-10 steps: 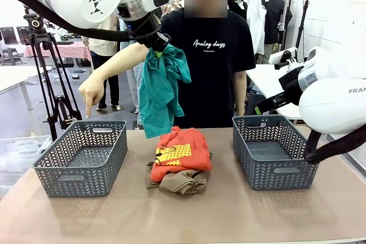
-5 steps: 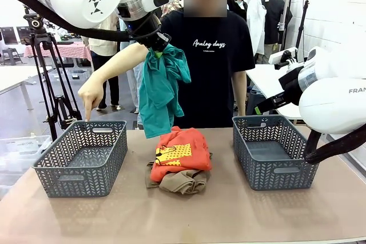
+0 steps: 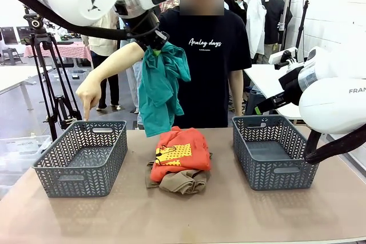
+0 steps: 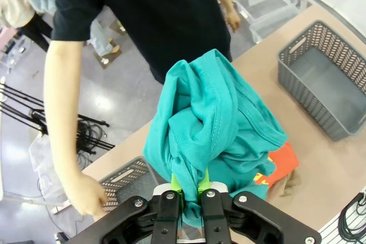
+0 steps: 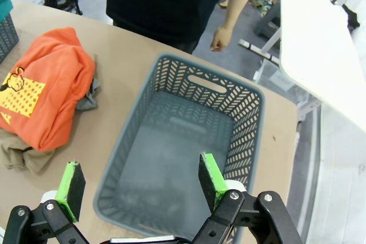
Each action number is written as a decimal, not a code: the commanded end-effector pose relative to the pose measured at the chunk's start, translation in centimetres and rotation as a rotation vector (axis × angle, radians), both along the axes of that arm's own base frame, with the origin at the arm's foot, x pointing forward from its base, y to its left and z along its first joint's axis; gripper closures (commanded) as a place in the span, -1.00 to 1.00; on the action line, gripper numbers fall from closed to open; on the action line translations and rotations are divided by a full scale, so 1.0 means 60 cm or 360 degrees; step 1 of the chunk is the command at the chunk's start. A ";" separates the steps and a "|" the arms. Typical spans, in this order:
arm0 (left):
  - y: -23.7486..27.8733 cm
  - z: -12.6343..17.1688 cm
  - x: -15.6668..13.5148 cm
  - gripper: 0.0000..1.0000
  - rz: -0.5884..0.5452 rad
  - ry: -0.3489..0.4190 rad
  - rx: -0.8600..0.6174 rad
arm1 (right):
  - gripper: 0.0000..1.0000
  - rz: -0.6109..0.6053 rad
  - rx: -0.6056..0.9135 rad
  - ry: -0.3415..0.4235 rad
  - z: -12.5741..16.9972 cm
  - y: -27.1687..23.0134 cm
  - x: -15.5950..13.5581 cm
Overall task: Sort the tops and bottoms.
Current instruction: Sort the clothes according to human instructions.
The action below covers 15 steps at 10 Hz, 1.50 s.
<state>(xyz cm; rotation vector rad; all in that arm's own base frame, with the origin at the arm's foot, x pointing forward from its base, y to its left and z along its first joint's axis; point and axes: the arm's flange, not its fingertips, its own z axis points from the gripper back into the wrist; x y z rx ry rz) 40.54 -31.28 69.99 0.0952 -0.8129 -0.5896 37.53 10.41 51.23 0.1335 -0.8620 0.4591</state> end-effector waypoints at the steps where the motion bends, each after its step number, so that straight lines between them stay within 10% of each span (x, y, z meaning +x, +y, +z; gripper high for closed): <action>1: 0.078 0.010 -0.014 1.00 0.0134 -0.0034 0.0035 | -1.00 0.0001 -0.0001 0.0000 0.000 -0.001 0.000; 8: 0.283 -0.119 -0.048 1.00 0.0867 0.0035 -0.0007 | -1.00 0.0001 -0.0001 0.0000 0.000 -0.001 0.000; 15: 0.319 -0.279 -0.015 1.00 0.0875 0.0081 -0.0136 | -1.00 0.0001 -0.0001 0.0000 0.000 -0.001 0.000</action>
